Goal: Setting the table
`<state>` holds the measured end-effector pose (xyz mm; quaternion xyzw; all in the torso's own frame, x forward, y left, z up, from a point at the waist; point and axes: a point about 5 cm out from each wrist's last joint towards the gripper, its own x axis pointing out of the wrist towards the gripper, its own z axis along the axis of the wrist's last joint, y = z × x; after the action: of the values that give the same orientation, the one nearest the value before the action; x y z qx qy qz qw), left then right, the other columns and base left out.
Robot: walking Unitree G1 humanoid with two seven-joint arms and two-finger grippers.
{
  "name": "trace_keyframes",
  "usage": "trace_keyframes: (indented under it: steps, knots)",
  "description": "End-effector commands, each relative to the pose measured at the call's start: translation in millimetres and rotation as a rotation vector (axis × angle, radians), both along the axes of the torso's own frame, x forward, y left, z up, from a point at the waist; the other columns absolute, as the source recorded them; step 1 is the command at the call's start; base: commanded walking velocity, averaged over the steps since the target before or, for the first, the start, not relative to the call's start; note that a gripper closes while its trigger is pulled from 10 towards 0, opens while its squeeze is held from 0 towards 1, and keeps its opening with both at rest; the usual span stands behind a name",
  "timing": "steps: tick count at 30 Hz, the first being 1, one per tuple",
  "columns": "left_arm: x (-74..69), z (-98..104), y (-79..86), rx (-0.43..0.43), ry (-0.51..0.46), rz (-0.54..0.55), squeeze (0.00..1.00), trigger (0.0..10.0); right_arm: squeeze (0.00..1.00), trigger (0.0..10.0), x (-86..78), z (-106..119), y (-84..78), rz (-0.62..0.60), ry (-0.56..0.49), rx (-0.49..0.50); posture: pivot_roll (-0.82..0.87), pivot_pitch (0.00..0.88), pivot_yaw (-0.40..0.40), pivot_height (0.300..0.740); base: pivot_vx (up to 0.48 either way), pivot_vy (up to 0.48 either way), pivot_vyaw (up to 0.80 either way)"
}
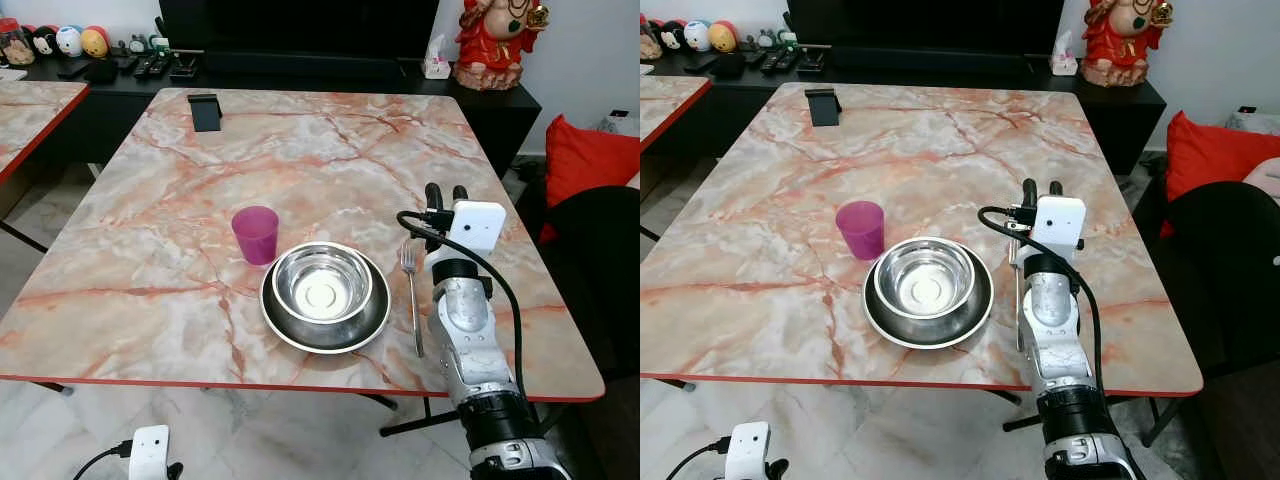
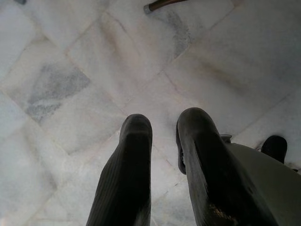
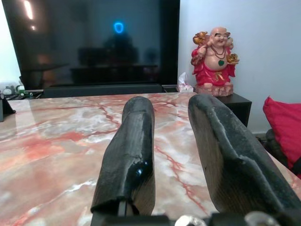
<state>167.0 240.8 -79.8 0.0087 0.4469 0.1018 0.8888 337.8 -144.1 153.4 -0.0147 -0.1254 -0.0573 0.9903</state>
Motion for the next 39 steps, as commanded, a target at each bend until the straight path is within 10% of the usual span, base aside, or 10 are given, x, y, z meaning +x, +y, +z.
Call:
trace_keyframes:
  steps: [1, 39]
  knots:
    - [-3.5, -2.5, -2.4, -0.008, 0.019, -0.009, 0.00, 10.0, 0.00, 10.0, 2.7, 4.1, -1.5, -0.003, -0.014, 0.005, 0.02, 0.000, -0.047, 0.740, 0.000, 0.000, 0.00]
    - [-15.0, -4.4, 8.7, -0.002, 0.054, 0.012, 0.00, 10.0, 0.00, 10.0, 6.0, 3.5, 4.0, -0.001, -0.019, 0.011, 0.03, 0.000, -0.044, 0.740, 0.000, 0.295, 0.00]
